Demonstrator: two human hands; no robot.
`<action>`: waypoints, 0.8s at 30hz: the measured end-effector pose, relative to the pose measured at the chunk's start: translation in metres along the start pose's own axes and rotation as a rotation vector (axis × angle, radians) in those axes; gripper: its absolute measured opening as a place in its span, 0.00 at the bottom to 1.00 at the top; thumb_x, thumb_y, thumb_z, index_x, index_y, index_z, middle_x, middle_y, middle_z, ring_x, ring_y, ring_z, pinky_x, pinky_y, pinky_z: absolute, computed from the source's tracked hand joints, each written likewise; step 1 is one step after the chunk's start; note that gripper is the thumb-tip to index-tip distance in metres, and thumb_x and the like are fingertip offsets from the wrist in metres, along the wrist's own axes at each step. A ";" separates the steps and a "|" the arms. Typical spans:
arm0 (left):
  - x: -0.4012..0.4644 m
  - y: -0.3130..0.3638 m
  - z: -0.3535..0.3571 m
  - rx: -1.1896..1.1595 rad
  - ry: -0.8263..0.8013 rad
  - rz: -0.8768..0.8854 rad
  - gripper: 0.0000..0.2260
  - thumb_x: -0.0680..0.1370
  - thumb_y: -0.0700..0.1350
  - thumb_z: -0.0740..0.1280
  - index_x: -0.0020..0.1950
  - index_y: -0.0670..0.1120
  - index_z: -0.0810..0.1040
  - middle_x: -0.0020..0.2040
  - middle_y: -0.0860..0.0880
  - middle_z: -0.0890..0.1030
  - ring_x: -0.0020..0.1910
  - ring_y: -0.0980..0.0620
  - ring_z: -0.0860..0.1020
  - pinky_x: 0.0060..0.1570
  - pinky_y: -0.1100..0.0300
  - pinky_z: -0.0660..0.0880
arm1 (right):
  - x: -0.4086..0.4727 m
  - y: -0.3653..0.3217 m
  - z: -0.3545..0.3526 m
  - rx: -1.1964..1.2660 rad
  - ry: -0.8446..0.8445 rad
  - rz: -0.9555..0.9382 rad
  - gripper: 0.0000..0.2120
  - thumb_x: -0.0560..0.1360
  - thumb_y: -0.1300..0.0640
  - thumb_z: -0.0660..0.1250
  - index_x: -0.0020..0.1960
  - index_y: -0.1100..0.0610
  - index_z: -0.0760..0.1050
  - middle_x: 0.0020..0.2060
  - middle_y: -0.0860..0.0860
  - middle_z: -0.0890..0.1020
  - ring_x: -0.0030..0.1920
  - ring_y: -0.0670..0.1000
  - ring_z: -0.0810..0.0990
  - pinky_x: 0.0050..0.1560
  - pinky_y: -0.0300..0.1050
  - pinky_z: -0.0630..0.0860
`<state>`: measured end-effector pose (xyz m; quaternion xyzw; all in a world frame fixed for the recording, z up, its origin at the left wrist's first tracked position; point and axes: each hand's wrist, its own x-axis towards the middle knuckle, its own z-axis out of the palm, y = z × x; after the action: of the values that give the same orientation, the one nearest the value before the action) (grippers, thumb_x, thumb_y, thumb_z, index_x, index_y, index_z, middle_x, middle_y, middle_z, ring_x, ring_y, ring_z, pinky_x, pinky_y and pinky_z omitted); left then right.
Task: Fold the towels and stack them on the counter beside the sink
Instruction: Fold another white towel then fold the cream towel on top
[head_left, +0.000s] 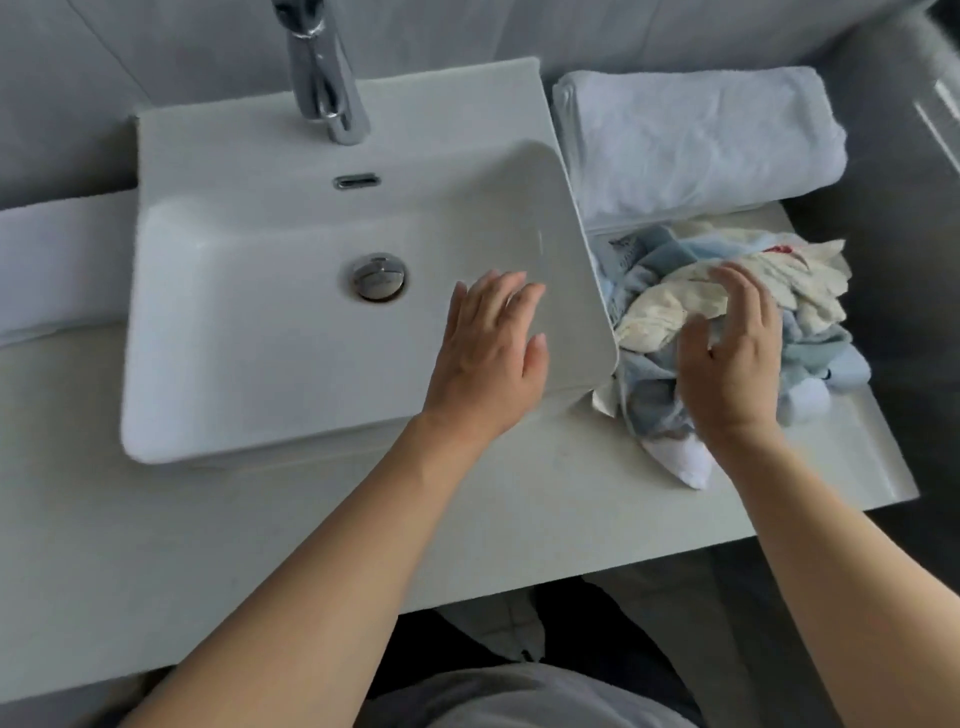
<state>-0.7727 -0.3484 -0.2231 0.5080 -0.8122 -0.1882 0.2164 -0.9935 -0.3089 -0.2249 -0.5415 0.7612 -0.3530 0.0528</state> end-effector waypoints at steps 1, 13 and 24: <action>0.009 0.015 0.013 -0.012 0.024 -0.005 0.22 0.76 0.46 0.59 0.66 0.38 0.75 0.65 0.39 0.76 0.66 0.38 0.72 0.69 0.39 0.66 | 0.007 0.019 -0.006 -0.012 -0.018 0.016 0.22 0.74 0.62 0.59 0.68 0.62 0.70 0.67 0.57 0.73 0.69 0.55 0.68 0.72 0.43 0.59; 0.119 0.117 0.130 0.056 -0.366 -0.279 0.20 0.76 0.43 0.64 0.67 0.40 0.71 0.65 0.40 0.73 0.66 0.39 0.70 0.64 0.50 0.68 | 0.058 0.141 -0.022 -0.245 -0.356 0.075 0.33 0.73 0.54 0.67 0.76 0.54 0.60 0.73 0.54 0.63 0.73 0.57 0.57 0.75 0.55 0.52; 0.116 0.153 0.081 -0.608 -0.125 -0.466 0.15 0.69 0.44 0.68 0.30 0.50 0.62 0.24 0.58 0.65 0.26 0.58 0.63 0.29 0.60 0.60 | 0.090 0.136 -0.033 -0.066 -0.287 0.058 0.31 0.69 0.41 0.68 0.69 0.49 0.69 0.65 0.51 0.72 0.67 0.57 0.67 0.71 0.52 0.59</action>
<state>-0.9760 -0.3836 -0.1918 0.5789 -0.5939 -0.4952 0.2589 -1.1524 -0.3482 -0.2540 -0.5658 0.7722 -0.2451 0.1535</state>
